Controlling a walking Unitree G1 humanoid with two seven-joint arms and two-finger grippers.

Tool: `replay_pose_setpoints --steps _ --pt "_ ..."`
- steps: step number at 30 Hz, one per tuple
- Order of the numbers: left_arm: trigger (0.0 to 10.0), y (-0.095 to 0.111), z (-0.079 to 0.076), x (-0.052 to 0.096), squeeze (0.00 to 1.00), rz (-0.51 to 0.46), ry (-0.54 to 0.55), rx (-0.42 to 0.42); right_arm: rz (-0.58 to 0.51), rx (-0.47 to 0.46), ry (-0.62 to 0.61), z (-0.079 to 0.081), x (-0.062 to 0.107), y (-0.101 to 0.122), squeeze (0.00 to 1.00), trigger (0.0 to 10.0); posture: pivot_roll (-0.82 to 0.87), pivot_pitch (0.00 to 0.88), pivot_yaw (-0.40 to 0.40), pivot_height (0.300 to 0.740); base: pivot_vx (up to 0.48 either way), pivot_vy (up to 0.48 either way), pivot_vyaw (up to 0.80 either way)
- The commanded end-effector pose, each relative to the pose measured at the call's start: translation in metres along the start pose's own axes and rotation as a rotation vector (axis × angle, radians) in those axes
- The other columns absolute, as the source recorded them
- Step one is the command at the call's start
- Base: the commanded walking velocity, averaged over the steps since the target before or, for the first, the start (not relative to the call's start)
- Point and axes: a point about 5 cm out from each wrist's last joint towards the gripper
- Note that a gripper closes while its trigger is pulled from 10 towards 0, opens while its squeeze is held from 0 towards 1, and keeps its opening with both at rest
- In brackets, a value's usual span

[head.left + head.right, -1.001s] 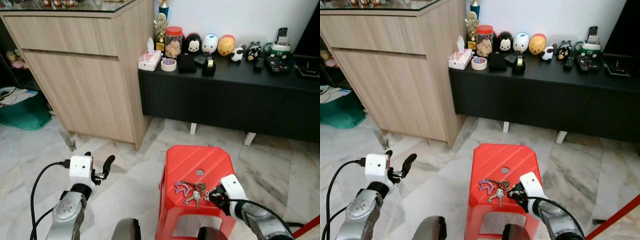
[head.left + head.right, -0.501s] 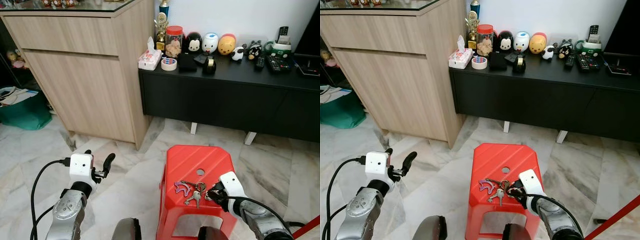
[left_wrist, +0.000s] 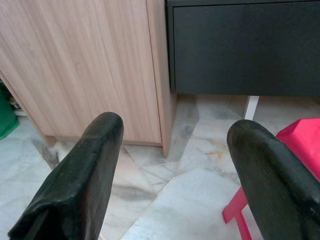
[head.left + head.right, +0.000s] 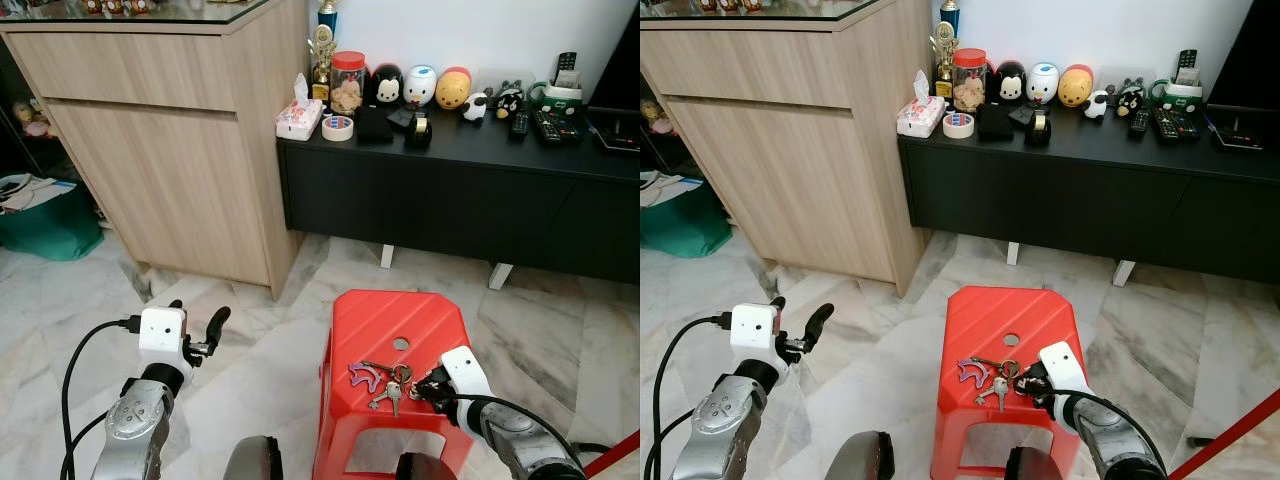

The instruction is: Hang keys on a hook

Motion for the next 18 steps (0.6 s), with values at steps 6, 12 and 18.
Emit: replay_pose_setpoints --steps 6,12,18 --pt "10.0 0.0022 0.0038 -0.0022 0.0 -0.003 0.009 -0.016 -0.015 -0.005 -0.013 -0.0036 -0.0008 0.005 0.0 10.0 0.07 0.0 0.014 0.608 0.0 0.0 0.0" --pt "10.0 0.0023 0.0032 -0.0026 0.0 -0.005 0.009 -0.015 -0.023 -0.004 -0.014 -0.0038 -0.001 0.006 0.0 10.0 0.07 0.0 0.013 0.608 0.0 0.0 0.0" --pt "10.0 0.0024 0.0034 -0.0029 0.0 -0.006 0.012 -0.014 -0.026 -0.001 -0.004 -0.0022 -0.002 0.0071 0.0 10.0 0.07 0.0 0.013 0.608 0.0 0.0 0.0"
Point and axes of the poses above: a point about 5 cm out from each wrist's last joint towards the gripper, its own x axis pointing back from the gripper into the wrist, its own y axis along the axis of the wrist's last joint, z = x × y, and after that the axes turned 12 degrees about x, right-handed
